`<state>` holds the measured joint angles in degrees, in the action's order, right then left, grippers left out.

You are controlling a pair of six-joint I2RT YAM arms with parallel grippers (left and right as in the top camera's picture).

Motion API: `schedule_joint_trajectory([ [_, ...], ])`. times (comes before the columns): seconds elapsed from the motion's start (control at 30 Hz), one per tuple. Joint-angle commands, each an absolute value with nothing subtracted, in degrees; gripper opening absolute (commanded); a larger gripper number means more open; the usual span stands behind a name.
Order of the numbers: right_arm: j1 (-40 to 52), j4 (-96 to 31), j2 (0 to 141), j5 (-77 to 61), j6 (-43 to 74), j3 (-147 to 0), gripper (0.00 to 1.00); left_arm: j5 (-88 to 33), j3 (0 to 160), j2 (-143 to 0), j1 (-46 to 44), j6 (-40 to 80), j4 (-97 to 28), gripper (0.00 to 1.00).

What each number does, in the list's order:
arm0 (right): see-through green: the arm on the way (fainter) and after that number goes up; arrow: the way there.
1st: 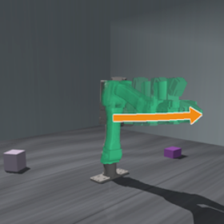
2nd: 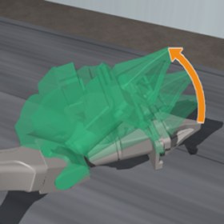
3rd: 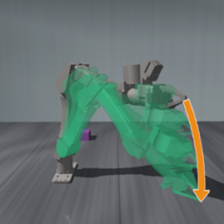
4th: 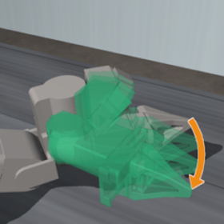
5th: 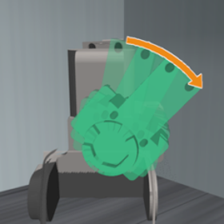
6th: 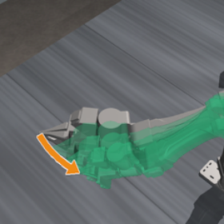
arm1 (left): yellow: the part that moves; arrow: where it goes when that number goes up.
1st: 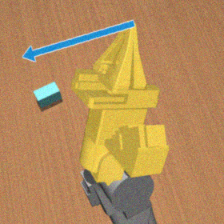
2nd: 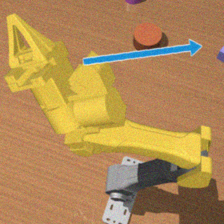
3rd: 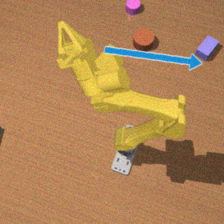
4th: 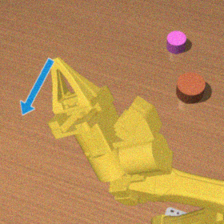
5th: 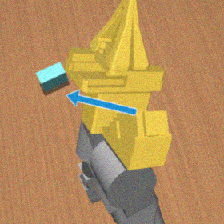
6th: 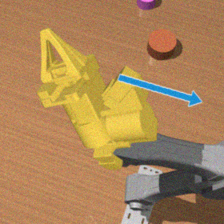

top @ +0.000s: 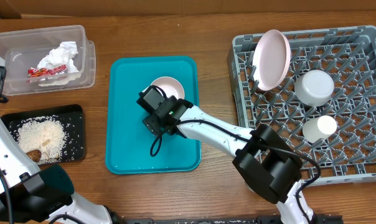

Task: Sort waste into correct bins and load items into the dishwasher
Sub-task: 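Grasp the pink saucer rim with the right gripper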

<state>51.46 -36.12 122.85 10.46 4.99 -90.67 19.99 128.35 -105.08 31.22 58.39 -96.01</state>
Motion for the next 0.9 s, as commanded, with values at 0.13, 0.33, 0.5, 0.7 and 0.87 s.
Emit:
schedule_joint_trajectory([
  [0.13, 51.6, -43.5, 123.7, 12.2, 4.7, -93.3, 0.62, 20.9, 128.6, -105.6, 31.0, 59.3, -96.0, 1.00],
  [0.33, 52.2, -52.3, 123.7, 12.2, 6.0, -101.2, 0.49, 20.9, 128.6, -105.6, 31.0, 59.3, -96.0, 1.00],
  [0.5, 53.1, -55.4, 123.7, 11.9, 6.2, -105.2, 0.45, 20.9, 128.6, -105.6, 31.0, 59.3, -96.0, 1.00],
  [0.7, 53.6, -55.9, 123.7, 9.3, 6.2, -104.6, 0.44, 20.9, 128.6, -105.6, 31.0, 59.3, -96.0, 1.00],
  [0.87, 53.6, -53.3, 123.8, 9.0, 6.2, -102.0, 0.42, 20.9, 128.6, -105.6, 31.0, 59.3, -96.0, 1.00],
])
